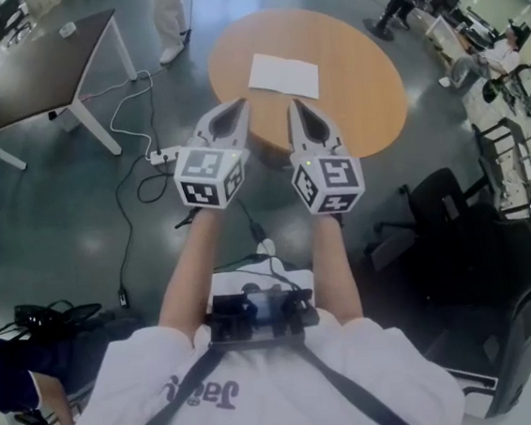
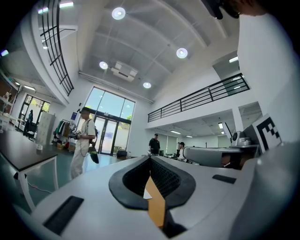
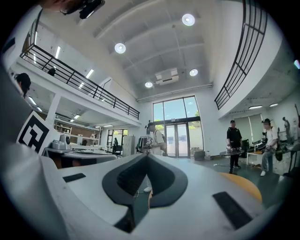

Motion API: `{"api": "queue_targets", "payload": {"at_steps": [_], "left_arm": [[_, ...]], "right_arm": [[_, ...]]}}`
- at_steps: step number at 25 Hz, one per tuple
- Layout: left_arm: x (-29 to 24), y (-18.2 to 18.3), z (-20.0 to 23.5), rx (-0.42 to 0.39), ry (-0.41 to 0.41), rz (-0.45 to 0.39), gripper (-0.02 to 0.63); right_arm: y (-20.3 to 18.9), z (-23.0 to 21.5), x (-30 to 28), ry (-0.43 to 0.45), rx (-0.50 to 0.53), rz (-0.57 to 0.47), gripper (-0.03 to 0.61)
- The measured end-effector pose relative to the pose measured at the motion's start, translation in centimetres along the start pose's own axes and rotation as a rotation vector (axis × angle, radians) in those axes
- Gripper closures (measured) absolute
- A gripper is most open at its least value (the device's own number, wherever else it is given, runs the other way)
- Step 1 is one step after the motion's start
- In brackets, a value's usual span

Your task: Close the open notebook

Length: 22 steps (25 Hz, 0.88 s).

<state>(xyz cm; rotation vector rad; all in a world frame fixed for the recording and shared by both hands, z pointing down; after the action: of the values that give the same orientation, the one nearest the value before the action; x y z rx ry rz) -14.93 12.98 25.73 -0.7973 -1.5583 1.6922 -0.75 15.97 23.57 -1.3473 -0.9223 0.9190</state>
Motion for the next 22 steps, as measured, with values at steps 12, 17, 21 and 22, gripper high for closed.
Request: {"api": "queue_targets", "payload": {"at_steps": [12, 17, 21, 22], "left_arm": [[-6.3, -0.9, 1.2, 0.011, 0.033, 0.01, 0.6], [-7.5, -1.6, 1.4, 0.017, 0.053, 0.024, 0.6], [-8.4, -1.2, 1.5, 0.012, 0.062, 0.016, 0.6], [-8.7, -1.1, 1.5, 0.01, 0.064, 0.013, 0.6]], "right_arm": [[-0.6, -5.1, -4.6, 0.025, -0.002, 0.009, 0.561], [-1.1, -6.0, -5.4, 0.051, 0.002, 0.017, 0.561], [-1.2, -7.1, -6.0, 0.056, -0.01, 0.01, 0.561], [-1.2, -7.3, -6.2, 0.058, -0.01, 0.009, 0.561]]}}
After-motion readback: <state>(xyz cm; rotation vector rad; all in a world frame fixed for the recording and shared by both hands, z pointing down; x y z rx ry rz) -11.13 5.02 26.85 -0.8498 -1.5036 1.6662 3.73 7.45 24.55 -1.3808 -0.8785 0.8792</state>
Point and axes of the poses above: the fingertips, and each gripper's own axes: x backward along the fingers, z to its left, y out of its top, the point moved 6 cm from there along x, backward along the fingers, and after that the axes turned 2 degrees about z, right-handed, at the moved point
